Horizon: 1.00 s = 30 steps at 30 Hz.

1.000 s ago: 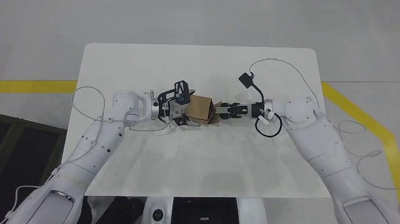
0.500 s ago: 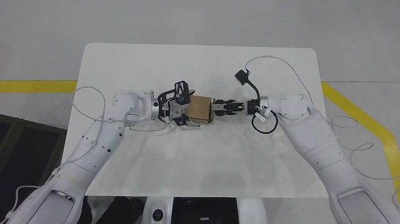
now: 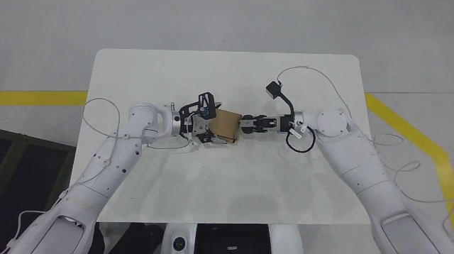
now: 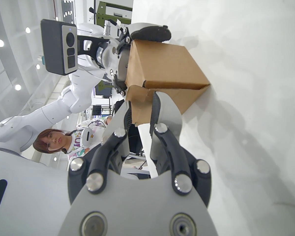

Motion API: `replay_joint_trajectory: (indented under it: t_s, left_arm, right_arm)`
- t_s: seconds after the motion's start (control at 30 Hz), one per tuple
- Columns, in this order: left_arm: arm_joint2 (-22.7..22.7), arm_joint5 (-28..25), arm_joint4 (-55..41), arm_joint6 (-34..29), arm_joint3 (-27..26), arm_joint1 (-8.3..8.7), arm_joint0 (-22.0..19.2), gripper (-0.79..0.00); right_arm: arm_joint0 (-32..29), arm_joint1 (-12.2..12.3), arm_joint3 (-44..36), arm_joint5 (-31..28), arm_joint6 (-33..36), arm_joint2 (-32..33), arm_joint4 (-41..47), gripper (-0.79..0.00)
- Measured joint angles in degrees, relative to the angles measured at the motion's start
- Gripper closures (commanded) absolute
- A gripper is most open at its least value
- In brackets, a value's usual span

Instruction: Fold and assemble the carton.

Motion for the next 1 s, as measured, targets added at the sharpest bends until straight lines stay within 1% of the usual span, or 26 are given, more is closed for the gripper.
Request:
replay_joint_trajectory:
  t_s: [0.47, 0.73, 0.87, 1.0]
  left_arm:
    - [-0.16, 0.11, 0.27, 0.11, 0.05, -0.07, 0.1, -0.785]
    - [-0.24, 0.07, 0.34, 0.11, 0.09, -0.11, 0.12, -0.785]
    - [-0.28, 0.13, 0.47, 0.1, 0.08, -0.13, 0.12, -0.785]
    - [-0.33, 0.1, 0.51, 0.11, 0.08, -0.14, 0.14, -0.785]
  right_arm:
    - [0.44, 0.23, -1.54, 3.56, 1.5, -0.03, -2.63, -0.157]
    - [0.22, 0.69, -3.88, 6.45, 3.13, 0.43, -4.11, -0.148]
    - [-0.1, 0.74, -4.33, 7.11, 3.58, 0.43, -3.82, -0.163]
    - [-0.02, 0.71, -4.46, 7.67, 4.13, 0.21, -3.68, -0.157]
